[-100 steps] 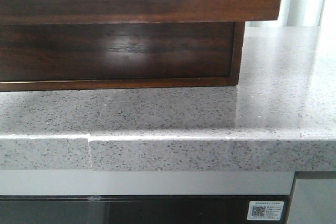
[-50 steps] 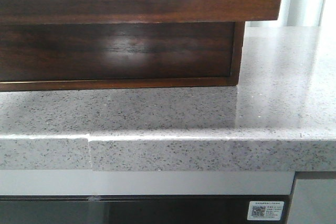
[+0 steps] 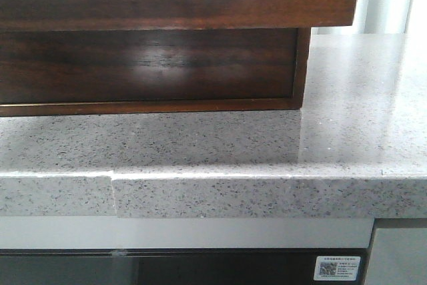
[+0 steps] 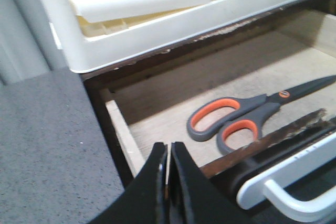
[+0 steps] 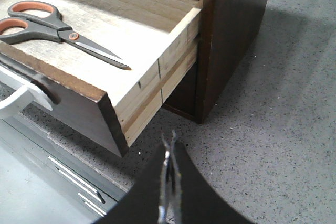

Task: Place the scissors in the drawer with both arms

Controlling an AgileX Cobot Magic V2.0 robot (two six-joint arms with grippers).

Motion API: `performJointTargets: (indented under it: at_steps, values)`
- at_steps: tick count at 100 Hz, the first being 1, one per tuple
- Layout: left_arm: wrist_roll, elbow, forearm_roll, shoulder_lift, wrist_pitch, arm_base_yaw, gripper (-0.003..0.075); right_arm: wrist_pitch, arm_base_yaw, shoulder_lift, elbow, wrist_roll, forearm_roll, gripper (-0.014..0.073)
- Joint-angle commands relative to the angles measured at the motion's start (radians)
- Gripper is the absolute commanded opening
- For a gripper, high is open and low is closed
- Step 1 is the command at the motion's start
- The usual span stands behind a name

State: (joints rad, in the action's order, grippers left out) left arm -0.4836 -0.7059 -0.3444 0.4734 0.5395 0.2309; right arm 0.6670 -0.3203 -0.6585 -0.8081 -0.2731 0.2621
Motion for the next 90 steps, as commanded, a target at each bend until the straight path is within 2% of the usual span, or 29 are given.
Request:
performJointTargets:
  at_steps: [1,12,27,40,52,57,69,90]
  values:
    - [0.013,0.112,-0.008,-0.074,-0.246,-0.021,-0.0020,-0.060,0.009,0.003,-0.025,0.001,0.011,-0.0069]
    - [0.013,0.325,-0.042,-0.184,-0.466,-0.059,-0.0020,-0.060,0.009,0.003,-0.025,0.001,0.011,-0.0069]
    - [0.013,0.528,-0.048,-0.315,-0.590,-0.081,-0.0020,-0.060,0.009,0.003,-0.025,0.001,0.011,-0.0069]
    - [0.033,0.622,-0.030,-0.419,-0.610,-0.095,-0.0020,-0.060,0.009,0.003,-0.025,0.001,0.011,-0.0069]
    - [0.292,0.667,0.203,-0.507,-0.561,-0.142,-0.0020,-0.060,0.009,0.003,-0.025,0.001,0.011,-0.0069]
    - [0.348,0.686,0.225,-0.511,-0.563,-0.157,-0.0020,-0.060,0.009,0.003,-0.025,0.001,0.011,-0.0069]
    - [0.355,0.739,0.230,-0.509,-0.619,-0.176,-0.0020,-0.057,0.009,0.003,-0.025,0.001,0.011,-0.0069]
    - [0.355,0.737,0.214,-0.509,-0.577,-0.176,-0.0020,-0.057,0.009,0.003,-0.025,0.001,0.011,-0.0069]
